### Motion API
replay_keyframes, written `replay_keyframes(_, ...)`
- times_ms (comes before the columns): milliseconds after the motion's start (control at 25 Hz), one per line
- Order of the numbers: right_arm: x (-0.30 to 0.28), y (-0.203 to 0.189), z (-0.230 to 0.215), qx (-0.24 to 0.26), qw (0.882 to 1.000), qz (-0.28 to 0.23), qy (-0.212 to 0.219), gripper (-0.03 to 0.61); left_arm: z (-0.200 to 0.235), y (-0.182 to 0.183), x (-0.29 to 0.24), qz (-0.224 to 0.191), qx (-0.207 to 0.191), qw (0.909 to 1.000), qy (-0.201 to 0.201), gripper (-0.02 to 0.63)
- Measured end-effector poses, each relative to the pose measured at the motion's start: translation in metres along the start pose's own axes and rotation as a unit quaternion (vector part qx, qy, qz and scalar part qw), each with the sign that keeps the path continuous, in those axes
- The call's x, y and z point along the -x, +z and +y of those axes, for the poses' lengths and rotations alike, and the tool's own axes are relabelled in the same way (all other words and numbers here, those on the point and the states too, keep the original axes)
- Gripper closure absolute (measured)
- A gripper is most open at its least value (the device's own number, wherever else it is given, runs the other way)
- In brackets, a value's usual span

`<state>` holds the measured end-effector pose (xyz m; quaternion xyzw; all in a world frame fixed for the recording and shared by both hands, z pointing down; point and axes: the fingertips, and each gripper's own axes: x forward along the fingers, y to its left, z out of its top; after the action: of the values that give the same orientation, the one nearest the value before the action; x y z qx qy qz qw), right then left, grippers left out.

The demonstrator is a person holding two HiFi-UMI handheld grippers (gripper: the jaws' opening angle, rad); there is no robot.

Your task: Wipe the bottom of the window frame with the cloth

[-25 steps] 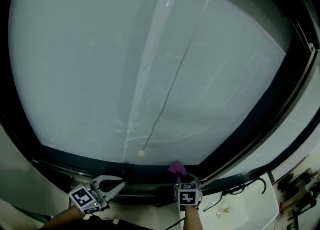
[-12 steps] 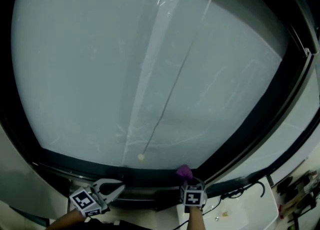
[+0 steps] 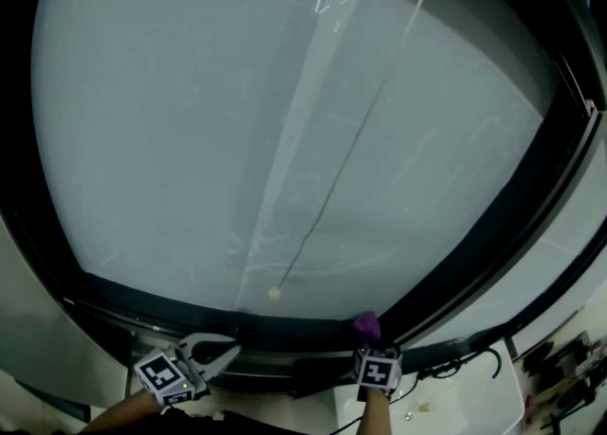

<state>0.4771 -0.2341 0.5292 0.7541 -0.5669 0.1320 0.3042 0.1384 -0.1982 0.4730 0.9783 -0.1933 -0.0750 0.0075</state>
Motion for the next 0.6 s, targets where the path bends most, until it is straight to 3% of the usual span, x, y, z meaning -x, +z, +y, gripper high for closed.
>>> replay_keyframes(600,-0.004,-0.013,-0.024,-0.035,0.999,0.017,-0.035,0.492,-0.003,-0.002,0.000,0.018,-0.022,0.9994,-0.022,0.609)
